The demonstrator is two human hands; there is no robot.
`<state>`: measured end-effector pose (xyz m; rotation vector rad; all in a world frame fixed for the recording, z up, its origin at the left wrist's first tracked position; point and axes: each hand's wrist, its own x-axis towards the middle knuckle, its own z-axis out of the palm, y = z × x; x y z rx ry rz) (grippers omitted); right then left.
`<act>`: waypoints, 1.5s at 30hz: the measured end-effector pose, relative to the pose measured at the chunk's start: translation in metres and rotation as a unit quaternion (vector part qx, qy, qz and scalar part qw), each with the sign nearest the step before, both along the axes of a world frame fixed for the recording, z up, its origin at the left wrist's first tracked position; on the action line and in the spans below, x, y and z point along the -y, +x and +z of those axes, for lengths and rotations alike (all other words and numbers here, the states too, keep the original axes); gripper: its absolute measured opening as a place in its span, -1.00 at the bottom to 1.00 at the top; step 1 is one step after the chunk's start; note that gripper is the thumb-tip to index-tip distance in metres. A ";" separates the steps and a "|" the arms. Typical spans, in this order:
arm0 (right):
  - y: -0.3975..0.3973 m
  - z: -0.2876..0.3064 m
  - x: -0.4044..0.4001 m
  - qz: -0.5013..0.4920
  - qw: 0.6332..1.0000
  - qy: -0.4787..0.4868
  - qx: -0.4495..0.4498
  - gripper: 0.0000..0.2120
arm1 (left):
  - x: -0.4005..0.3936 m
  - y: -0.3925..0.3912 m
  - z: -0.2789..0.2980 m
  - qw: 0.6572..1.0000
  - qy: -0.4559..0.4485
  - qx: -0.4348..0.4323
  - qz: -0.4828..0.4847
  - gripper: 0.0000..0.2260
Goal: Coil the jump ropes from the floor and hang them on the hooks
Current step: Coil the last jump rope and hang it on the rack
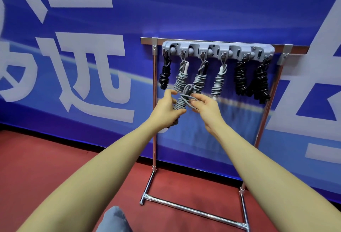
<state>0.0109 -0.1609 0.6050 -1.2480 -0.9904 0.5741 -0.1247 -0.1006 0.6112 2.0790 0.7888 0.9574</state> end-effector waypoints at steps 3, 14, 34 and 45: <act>0.000 0.001 0.001 -0.002 0.999 -0.008 0.045 -0.77 | 0.002 0.004 -0.008 0.999 0.037 -0.021 -0.009 -0.54; -0.006 -0.001 0.000 -0.025 0.995 -0.006 0.093 -0.87 | 0.014 0.019 -0.011 0.965 0.170 -0.127 0.152 -0.62; -0.003 0.023 0.009 0.027 0.991 0.035 0.124 -0.74 | 0.014 0.011 0.011 0.998 -0.019 -0.047 0.038 -0.68; 0.002 0.021 0.019 -0.009 0.986 0.021 0.167 -0.83 | 0.016 0.012 0.016 0.988 0.076 -0.116 0.067 -0.56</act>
